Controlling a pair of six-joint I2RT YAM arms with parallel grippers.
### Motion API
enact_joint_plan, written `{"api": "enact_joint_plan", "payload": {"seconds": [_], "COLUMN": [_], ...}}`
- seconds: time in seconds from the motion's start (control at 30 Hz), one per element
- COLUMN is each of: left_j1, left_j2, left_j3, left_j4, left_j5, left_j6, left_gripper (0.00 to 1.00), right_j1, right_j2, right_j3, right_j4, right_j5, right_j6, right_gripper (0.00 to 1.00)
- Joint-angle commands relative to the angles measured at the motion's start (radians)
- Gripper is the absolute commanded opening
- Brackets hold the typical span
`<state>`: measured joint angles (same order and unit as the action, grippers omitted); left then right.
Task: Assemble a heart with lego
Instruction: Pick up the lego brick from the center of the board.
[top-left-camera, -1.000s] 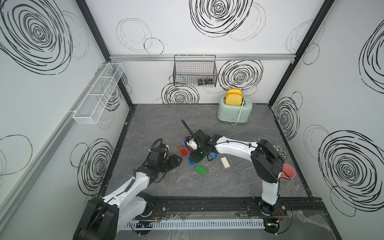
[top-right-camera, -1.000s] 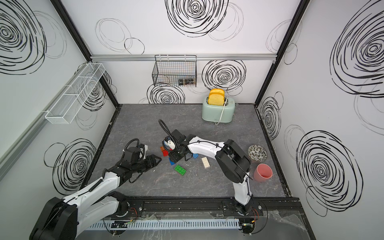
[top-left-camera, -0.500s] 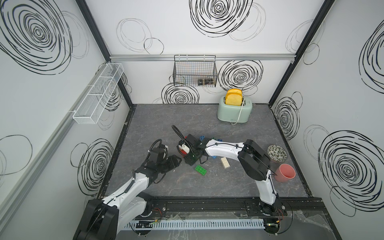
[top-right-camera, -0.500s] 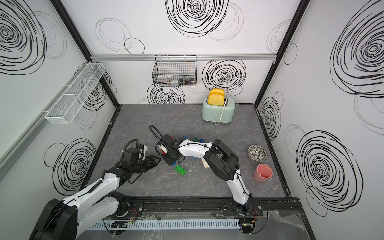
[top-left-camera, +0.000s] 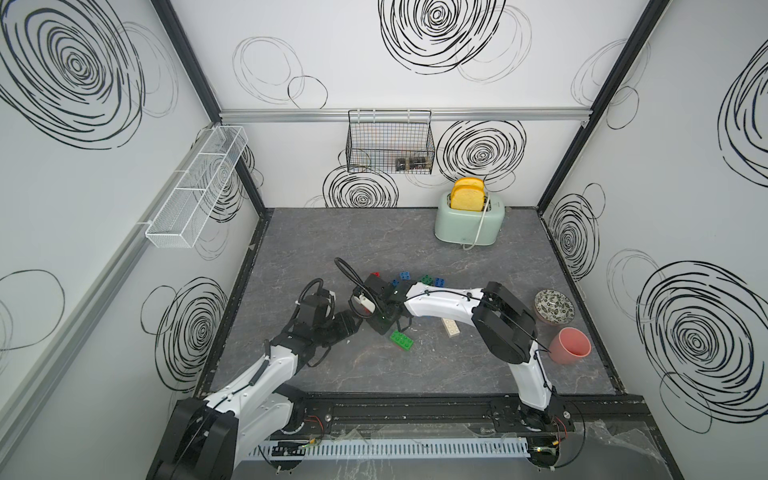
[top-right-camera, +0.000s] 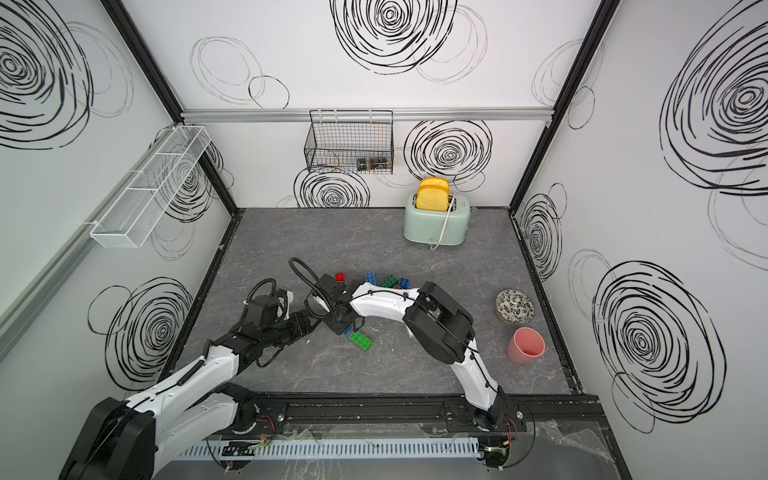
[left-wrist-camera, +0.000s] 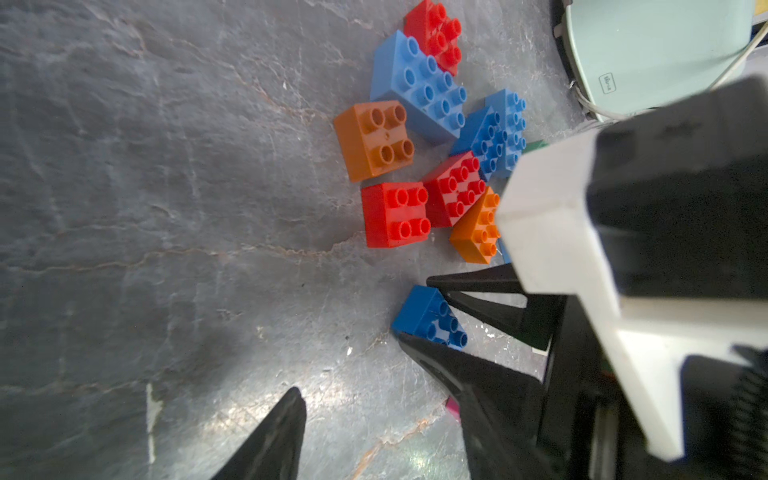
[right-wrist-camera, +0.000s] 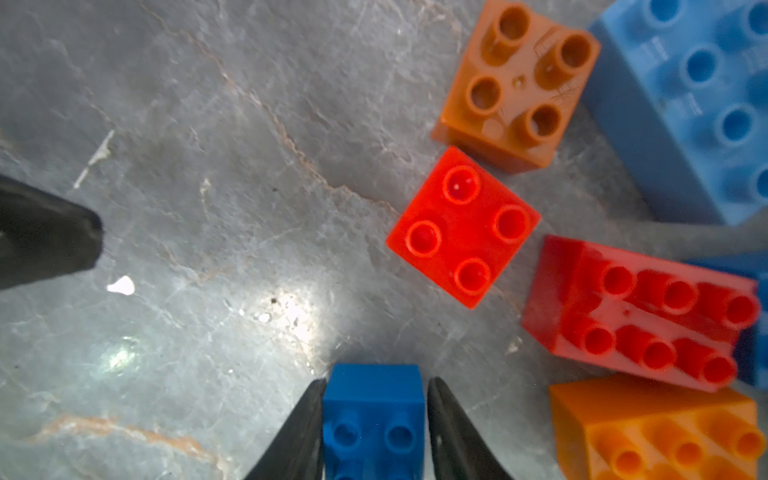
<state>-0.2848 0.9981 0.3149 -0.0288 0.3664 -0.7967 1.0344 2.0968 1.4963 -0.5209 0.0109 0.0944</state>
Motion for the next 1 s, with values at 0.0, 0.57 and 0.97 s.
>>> {"api": "enact_joint_plan", "payload": {"seconds": [0.0, 0.57, 0.97], "left_j1": [0.014, 0.023, -0.182], "left_j2": [-0.010, 0.031, 0.191], "left_j3": [-0.011, -0.003, 0.041], "left_j4": [0.013, 0.065, 0.268], "left_j5": [0.006, 0.082, 0.160], "left_j6": [-0.001, 0.008, 0.000], "left_gripper": [0.64, 0.64, 0.65], "right_j1": [0.005, -0.060, -0.128], "right_j2": [-0.016, -0.104, -0.368], "right_j3": [-0.020, -0.019, -0.220], "right_j4": [-0.031, 0.005, -0.051], "right_j5": [-0.005, -0.037, -0.043], "right_j6": [-0.027, -0.084, -0.115], "right_gripper": [0.44, 0.30, 0.29]}}
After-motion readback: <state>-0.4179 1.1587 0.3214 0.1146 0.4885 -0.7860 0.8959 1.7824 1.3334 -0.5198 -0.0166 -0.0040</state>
